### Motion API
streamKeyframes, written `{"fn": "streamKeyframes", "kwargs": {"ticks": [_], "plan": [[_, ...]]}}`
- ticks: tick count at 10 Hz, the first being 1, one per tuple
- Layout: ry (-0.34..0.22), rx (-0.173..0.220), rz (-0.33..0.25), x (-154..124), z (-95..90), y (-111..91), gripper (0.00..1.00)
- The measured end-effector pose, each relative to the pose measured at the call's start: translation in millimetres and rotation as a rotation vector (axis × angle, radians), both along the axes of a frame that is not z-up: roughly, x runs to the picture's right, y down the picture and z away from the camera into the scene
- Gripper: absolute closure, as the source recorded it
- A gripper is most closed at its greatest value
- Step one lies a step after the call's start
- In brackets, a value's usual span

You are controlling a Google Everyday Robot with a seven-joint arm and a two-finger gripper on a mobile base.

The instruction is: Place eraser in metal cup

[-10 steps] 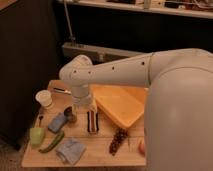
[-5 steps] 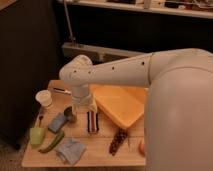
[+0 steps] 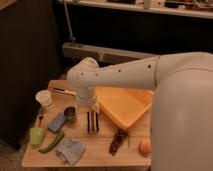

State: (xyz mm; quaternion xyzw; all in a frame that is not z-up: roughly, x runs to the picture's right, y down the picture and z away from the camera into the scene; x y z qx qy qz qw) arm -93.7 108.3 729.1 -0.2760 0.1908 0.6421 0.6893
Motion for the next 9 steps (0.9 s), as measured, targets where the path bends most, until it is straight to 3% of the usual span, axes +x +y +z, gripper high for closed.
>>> {"fn": "streamKeyframes", "kwargs": {"ticks": [4,9], "plan": [[-0.116,0.042,-0.035,6,24.9,25,0.35],[-0.164,0.025,-0.080,9,56.2,57,0.35]]}}
